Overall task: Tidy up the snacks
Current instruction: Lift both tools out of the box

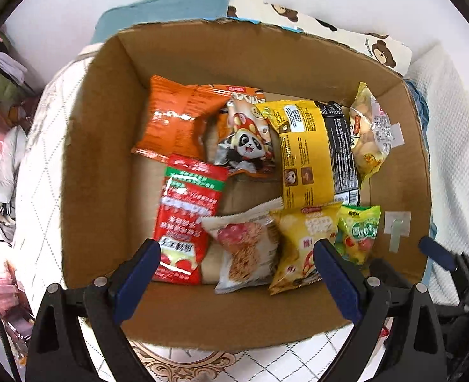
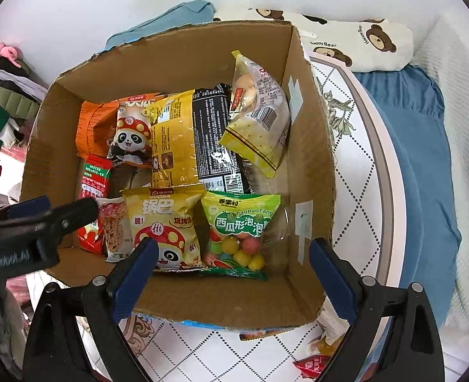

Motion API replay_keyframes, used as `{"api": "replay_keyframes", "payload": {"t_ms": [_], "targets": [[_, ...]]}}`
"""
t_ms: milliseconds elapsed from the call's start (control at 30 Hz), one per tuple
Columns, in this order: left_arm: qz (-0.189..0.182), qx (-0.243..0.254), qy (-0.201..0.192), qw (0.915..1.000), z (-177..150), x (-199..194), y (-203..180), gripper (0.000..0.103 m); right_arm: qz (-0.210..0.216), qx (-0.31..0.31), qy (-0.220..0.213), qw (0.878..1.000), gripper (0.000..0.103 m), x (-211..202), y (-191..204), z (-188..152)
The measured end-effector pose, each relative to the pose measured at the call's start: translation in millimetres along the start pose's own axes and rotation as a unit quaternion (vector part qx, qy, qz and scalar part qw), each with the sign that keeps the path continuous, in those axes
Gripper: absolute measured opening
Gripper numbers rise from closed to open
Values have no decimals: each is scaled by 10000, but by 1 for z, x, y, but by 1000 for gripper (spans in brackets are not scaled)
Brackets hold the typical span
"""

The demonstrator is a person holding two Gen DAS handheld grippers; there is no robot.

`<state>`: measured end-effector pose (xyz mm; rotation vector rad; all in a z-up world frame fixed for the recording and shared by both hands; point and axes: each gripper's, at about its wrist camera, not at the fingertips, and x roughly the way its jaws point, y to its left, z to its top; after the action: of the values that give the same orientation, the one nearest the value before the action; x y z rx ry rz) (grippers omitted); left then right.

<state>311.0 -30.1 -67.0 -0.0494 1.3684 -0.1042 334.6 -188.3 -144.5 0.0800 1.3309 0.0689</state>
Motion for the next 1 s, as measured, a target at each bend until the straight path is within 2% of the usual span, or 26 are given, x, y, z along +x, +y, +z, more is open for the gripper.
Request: {"api": "replay_keyframes", "payload": {"t_ms": [200, 433, 833, 1000], "targets": [[130, 61, -436, 9989, -23, -21, 8, 98, -54, -6, -253, 9997, 97, -15, 2, -13], [382, 21, -1095, 9933, -48, -55, 5, 98, -85, -28, -762, 9971, 97, -50, 7, -36], [473, 142, -1924, 9801, -102, -113, 0, 98, -224, -139, -1700, 9851, 97, -120, 14, -87], [421, 152, -2135, 9759, -118, -131, -1, 98, -253, -169, -1978, 9798, 97, -146, 17, -105]]}}
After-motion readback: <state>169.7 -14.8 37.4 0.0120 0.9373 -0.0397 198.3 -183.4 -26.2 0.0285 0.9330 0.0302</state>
